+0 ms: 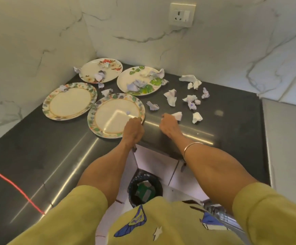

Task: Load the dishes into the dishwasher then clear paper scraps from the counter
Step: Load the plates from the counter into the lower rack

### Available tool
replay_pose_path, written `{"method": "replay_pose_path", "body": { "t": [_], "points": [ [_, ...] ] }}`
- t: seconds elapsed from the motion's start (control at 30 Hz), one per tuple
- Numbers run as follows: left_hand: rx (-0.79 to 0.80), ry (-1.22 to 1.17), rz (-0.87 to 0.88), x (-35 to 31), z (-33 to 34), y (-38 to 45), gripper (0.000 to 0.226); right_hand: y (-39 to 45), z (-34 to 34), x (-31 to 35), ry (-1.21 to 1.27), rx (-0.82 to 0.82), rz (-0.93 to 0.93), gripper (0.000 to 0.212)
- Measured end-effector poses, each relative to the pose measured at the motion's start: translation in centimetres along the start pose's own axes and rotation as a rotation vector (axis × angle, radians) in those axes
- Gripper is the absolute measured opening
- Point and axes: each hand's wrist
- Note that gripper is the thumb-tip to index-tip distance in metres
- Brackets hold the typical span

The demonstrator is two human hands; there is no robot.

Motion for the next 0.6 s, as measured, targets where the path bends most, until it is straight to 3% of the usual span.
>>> {"method": "replay_pose_path", "body": {
  "t": [0.37, 0.6],
  "points": [
    [0.24, 0.142, -0.038, 1.2, 0.6, 6.0, 0.064, 9.2, -0.7, 2.8, 0.048, -0.012, -0.019, 0.038],
    [0.233, 0.239, -0.04, 0.3, 1.6, 9.2, 0.071, 16.2, -1.0, 3.8, 0.137, 0.071, 0.082, 0.037]
  ]
}}
Point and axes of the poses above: each hand's wrist, its own y-axis towards the middle knuckle, its own z-axis out of the palm, x = y × z
